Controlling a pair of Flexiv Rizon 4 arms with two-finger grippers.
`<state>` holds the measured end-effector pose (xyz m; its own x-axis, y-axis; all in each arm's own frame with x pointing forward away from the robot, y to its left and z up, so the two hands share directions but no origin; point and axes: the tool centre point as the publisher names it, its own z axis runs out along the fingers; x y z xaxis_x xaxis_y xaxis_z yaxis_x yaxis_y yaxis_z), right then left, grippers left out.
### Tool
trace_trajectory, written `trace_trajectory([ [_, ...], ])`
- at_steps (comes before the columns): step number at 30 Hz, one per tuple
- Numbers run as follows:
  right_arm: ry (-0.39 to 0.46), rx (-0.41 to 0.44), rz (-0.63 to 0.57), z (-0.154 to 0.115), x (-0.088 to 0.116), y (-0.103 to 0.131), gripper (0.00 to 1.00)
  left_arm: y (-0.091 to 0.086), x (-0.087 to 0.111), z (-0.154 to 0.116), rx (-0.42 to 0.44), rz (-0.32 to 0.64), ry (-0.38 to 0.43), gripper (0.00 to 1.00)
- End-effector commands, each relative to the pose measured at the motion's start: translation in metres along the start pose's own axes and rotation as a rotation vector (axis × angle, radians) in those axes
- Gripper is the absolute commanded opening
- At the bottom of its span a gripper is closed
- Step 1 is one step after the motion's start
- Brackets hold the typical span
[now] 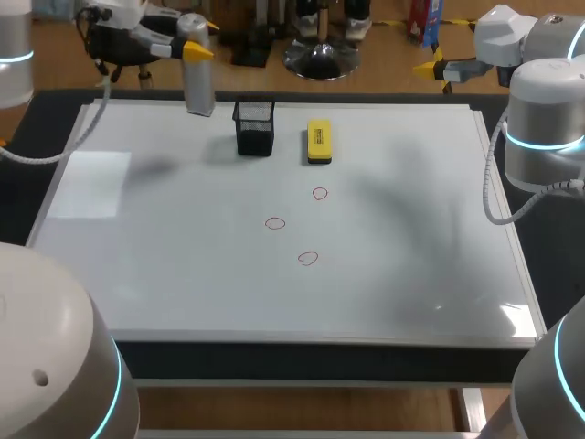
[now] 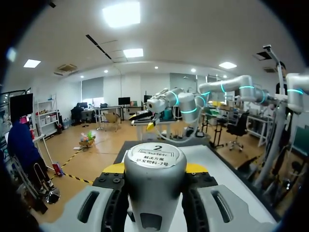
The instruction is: Pick up the inspection probe, press it on each red-marked spot on the whiteboard one by one, put down the probe, pick up the eraser, and wipe off all the red marks.
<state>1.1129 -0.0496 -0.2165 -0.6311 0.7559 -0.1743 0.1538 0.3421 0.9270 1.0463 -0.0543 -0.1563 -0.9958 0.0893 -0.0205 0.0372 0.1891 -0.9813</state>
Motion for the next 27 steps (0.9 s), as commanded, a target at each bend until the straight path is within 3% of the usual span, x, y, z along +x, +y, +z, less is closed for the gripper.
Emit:
trace_trajectory([
  [1,0.001,0.0,0.0,0.0,0.0,0.0,1.0,0.008,0.001,-0.014,0.02,0.001,0.011,0.0],
  [14,0.001,0.0,0.0,0.0,0.0,0.0,1.0,0.043,0.001,-0.037,0.047,-0.013,0.029,0.0],
  [27,0.001,0.0,0.0,0.0,0.0,0.0,1.0,0.063,0.002,-0.046,0.063,-0.037,0.025,0.0],
])
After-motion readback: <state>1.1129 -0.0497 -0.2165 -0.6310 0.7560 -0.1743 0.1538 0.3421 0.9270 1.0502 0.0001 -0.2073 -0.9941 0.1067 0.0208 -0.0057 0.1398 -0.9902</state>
